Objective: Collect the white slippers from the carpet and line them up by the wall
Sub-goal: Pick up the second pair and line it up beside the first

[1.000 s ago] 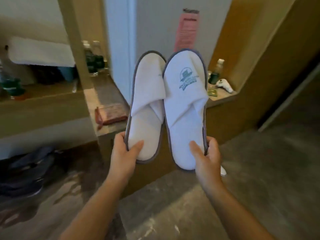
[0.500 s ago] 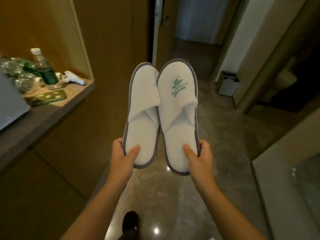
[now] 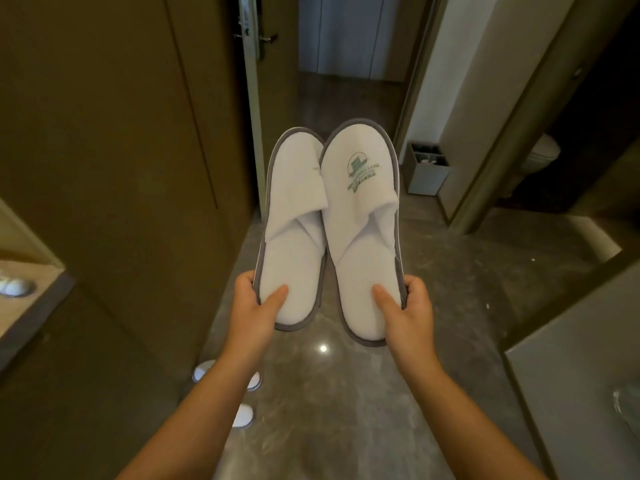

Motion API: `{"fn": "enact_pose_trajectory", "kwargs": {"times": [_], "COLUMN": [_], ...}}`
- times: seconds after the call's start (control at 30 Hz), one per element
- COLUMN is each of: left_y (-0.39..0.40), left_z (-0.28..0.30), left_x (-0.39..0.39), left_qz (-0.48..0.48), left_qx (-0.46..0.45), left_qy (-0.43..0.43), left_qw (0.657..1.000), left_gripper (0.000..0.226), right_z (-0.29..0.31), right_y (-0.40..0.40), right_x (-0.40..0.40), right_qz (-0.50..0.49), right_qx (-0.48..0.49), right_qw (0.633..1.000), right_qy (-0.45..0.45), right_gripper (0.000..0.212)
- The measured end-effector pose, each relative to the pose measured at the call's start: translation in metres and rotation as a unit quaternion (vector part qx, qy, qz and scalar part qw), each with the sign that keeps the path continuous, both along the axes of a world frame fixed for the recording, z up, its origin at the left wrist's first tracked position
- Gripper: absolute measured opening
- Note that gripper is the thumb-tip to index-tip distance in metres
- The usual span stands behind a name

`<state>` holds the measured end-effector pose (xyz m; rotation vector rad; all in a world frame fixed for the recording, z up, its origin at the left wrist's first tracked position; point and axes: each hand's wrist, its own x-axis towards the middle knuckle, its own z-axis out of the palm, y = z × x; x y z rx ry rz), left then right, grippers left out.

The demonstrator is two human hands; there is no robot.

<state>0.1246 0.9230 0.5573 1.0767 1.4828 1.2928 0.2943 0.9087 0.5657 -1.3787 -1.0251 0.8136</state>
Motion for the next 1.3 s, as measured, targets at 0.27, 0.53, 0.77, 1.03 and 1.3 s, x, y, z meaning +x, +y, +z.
{"fn": "enact_pose_trajectory", "kwargs": {"times": [0.27,0.53,0.77,1.03,1.3], "left_y": [0.144,0.281,0.323,0.358,0.38], "left_z": [-0.03,-0.07,-0.106,-0.166,-0.25], "left_x": [0.022,0.058,0.039,-0.003,-0.023], "left_qz": [0.049,0.23,0.348,0.415,0.46], "left_qx": [-0.018,-0.063,-0.12,-0.169,-0.225], "left_qy": [-0.005,-0.013,-0.028,-0.066,-0.112], "left_qw": [0.999,0.971,0.929,0.892,0.851], "left_gripper": [0.034,0.038,0.031,0.025,0.025], "right_z": [-0.025,-0.05,-0.084,-0.148,-0.232], "right_y": [0.155,0.358,0.463,0.524,0.564], "right_x": [0.03,0.063,0.021,-0.059,-0.094], "right_qz": [0.038,0.167,0.306,0.388,0.434], "right_qx": [-0.02,-0.059,-0.121,-0.172,-0.212], "right_qw": [0.999,0.983,0.94,0.896,0.857], "right_qy": [-0.004,-0.054,-0.084,-0.129,-0.179], "right_gripper": [0.014,0.015,0.015,0.021,0.021]}}
